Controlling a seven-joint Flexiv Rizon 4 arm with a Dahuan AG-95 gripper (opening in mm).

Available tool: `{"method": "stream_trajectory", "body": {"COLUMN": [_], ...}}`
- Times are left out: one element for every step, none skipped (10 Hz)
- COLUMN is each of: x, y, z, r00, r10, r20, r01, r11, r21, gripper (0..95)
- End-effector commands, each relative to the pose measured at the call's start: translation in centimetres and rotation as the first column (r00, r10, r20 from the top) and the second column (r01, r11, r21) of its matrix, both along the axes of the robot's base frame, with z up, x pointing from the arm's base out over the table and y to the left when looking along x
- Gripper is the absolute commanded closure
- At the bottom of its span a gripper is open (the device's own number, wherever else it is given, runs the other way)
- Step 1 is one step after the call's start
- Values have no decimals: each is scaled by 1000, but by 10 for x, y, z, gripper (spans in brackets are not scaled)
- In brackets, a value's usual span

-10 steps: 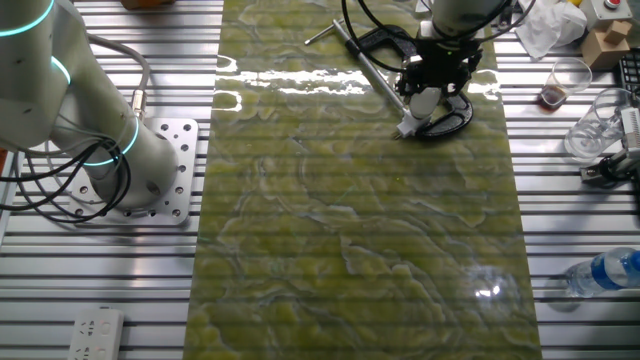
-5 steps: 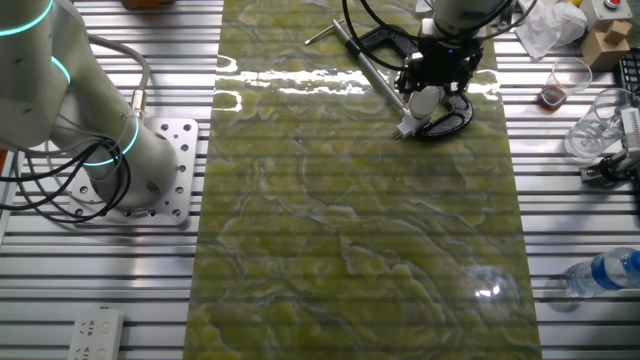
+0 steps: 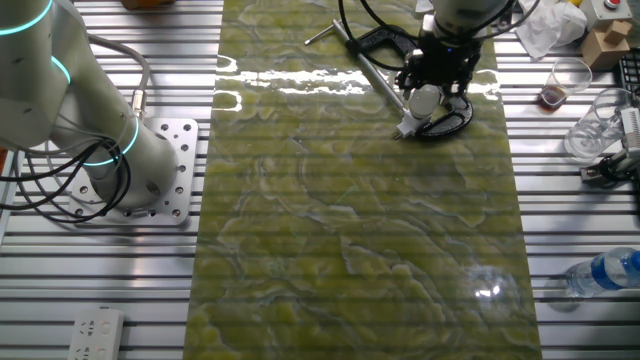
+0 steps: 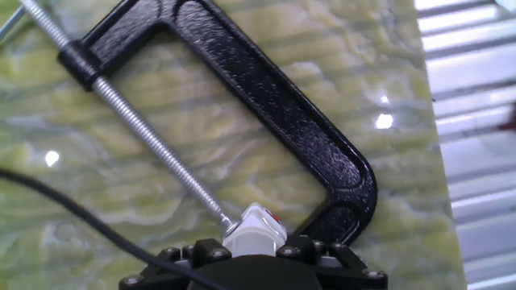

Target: Take out the light bulb by rotating it

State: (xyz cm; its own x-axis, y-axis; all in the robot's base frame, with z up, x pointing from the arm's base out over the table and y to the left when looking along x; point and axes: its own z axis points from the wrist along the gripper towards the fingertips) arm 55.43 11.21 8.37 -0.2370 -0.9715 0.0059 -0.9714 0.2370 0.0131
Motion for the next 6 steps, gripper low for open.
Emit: {"method": "stream_trajectory", "body": {"x": [1, 1, 1, 1, 1, 1], "y": [-1, -2, -3, -3, -4, -4], "z": [0, 0, 0, 0, 1, 1], "r00": [998, 996, 993, 991, 988, 985], "r10": [-60, -92, -117, -137, -153, -174], "r20": [1, 0, 0, 0, 0, 0], "r01": [60, 92, 117, 137, 153, 174], "r11": [998, 996, 993, 991, 988, 985], "r21": [-1, 5, 5, 6, 5, 4], "gripper": [380, 380, 380, 380, 380, 380]}}
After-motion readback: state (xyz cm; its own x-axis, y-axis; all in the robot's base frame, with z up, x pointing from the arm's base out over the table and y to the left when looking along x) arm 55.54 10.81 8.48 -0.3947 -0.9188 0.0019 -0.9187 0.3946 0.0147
